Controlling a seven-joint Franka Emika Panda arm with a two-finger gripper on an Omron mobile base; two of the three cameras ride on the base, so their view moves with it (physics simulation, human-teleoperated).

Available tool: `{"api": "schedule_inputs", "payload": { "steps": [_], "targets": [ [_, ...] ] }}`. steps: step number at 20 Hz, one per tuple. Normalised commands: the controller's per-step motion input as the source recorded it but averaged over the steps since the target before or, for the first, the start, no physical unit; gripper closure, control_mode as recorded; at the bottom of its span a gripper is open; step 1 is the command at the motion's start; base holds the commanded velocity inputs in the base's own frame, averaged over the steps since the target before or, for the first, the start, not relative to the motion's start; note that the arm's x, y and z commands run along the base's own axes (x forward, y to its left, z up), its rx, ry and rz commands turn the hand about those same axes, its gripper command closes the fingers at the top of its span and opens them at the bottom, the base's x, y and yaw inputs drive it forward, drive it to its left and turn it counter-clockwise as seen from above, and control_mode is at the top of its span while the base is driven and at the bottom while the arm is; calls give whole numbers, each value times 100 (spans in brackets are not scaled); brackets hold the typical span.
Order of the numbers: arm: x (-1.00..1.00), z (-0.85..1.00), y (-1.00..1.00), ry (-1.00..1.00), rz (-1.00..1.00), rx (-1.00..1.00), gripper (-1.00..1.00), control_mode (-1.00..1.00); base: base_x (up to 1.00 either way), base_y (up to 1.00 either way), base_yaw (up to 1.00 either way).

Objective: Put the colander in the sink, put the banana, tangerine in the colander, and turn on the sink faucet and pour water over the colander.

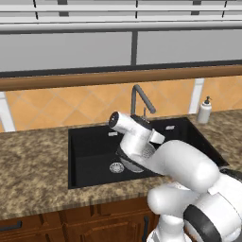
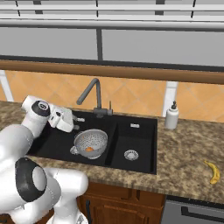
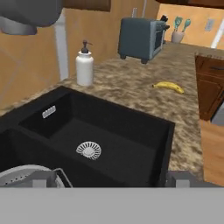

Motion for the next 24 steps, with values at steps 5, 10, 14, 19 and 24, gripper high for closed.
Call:
{"api": "schedule_inputs", "payload": {
  "steps": [5,10,14,19,24],
  "targets": [
    [-100,83,-100,0,-19,7,-100,-100,0,0,0],
    [-73,44,-100,7,-20,13,-100,-100,0,0,0],
    [-23,3,-100,18,-22,17,-100,-100,0,0,0],
    [0,0,-100,28,-23,17,-100,-100,0,0,0],
    [0,1,-100,32,-15,11,-100,-100,0,0,0]
  ]
}}
